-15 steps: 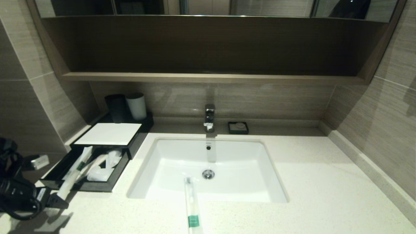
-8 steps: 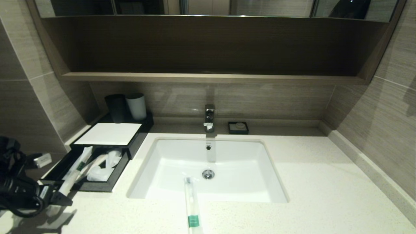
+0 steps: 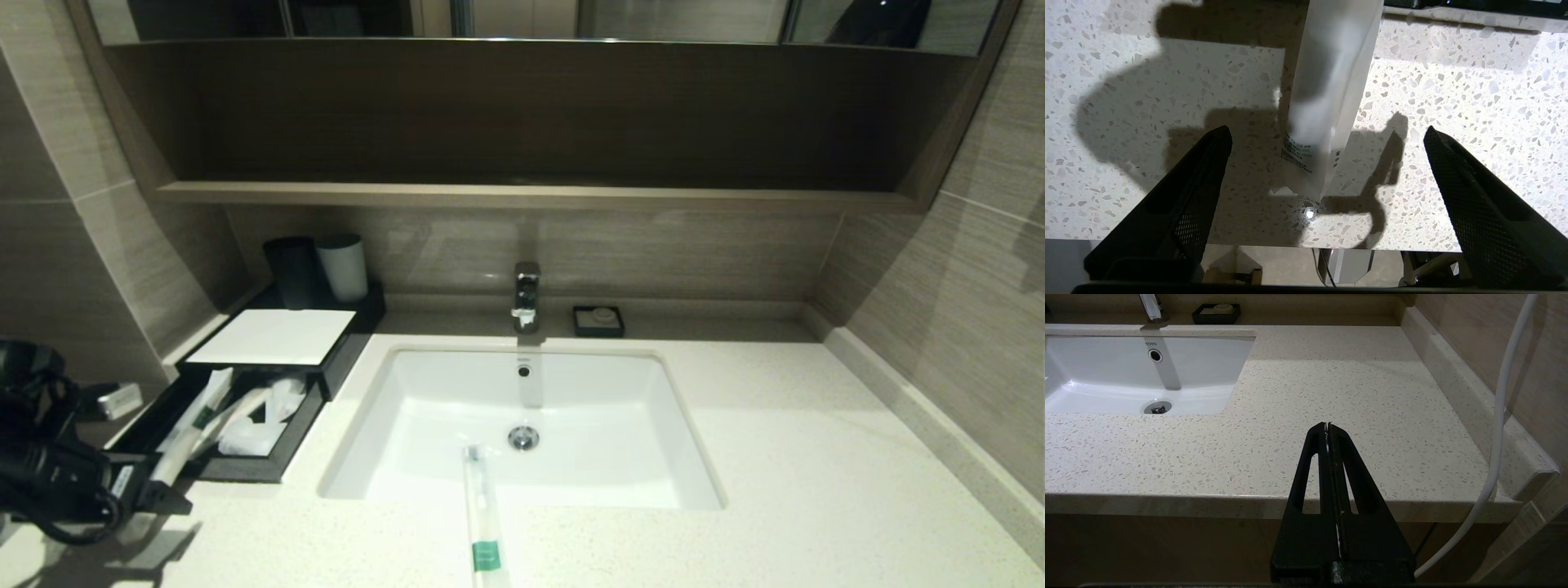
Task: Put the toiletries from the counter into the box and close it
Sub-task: Place the bathroom toiletry into the drawer
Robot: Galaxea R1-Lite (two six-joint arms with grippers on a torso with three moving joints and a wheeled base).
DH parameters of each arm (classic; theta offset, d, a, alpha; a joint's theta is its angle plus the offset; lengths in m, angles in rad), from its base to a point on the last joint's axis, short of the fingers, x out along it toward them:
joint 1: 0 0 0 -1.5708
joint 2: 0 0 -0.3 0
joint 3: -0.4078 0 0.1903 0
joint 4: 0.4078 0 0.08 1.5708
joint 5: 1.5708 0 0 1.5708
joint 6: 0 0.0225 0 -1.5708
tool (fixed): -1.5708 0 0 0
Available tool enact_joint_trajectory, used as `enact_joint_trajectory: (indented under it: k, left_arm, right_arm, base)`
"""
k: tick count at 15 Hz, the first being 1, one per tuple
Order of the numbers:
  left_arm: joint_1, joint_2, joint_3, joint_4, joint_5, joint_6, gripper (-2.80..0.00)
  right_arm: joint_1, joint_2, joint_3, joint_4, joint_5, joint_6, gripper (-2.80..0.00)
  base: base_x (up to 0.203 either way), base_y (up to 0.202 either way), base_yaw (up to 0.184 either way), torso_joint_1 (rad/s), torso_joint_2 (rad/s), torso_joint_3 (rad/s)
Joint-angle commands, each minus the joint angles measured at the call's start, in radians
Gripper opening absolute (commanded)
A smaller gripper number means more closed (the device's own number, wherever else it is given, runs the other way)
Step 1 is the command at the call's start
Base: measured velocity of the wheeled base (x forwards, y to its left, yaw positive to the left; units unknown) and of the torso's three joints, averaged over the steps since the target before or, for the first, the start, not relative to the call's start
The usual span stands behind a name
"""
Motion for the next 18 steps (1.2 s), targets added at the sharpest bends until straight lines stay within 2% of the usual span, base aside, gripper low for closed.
enact_joint_trajectory:
  k: [1,18]
  left_arm:
    - [-0.004,0.003,0.002,0.002,-0.001,0.002,0.0]
    - [-0.022,0.028,0.002,0.001,0.003,0.002,0.0]
  right_arm:
    - [0.0,0.0,0.002,-0.001,0.0,0.0,-2.8]
    - [0.0,0.0,0.002,-0.001,0.0,0.0,-2.8]
  base:
    - [0.0,0.0,0.0,0.0,0.0,0.0]
    - [0.0,0.0,0.0,0.0,0.0,0.0]
